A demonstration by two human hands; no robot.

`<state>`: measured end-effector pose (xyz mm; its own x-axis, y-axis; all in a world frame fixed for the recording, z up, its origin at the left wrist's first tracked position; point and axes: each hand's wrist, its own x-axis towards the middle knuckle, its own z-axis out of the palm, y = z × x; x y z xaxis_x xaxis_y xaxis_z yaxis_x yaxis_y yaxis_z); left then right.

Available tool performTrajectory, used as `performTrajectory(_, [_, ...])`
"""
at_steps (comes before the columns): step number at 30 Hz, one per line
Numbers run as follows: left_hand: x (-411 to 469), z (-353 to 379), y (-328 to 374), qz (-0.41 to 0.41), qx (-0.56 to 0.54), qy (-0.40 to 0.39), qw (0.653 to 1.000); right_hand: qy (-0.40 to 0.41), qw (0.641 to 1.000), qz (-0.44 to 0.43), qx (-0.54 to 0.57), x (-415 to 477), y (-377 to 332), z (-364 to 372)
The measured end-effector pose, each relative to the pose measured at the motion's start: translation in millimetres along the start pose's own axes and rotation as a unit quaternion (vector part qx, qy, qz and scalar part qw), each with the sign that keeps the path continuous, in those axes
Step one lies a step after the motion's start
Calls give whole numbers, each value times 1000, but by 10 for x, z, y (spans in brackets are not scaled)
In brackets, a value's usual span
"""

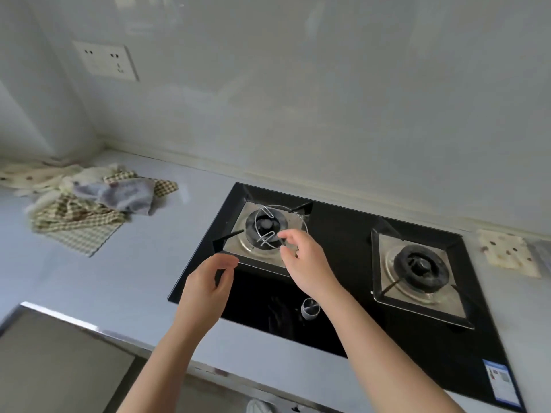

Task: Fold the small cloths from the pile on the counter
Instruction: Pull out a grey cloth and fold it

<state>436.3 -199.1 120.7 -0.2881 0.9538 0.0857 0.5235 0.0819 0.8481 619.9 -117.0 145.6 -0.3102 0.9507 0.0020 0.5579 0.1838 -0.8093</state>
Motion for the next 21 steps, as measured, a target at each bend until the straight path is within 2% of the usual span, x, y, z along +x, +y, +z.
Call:
performTrajectory(3, [308, -429, -290, -16, -4, 45, 999, -36, 999, -28, -12, 467, -344, 397])
performTrajectory(8, [752, -1078, -905, -43, 17, 57, 997, -108, 993, -22, -34, 989, -741, 1206])
performTrajectory(13, [1312, -1886, -1841, -78, 47, 35, 995, -159, 985, 8, -62, 1480, -1008, 2181])
performTrajectory(21, [2271, -2990, -2878, -91, 114, -30, 989, -156, 977, 123, -81, 2203, -1419, 3360])
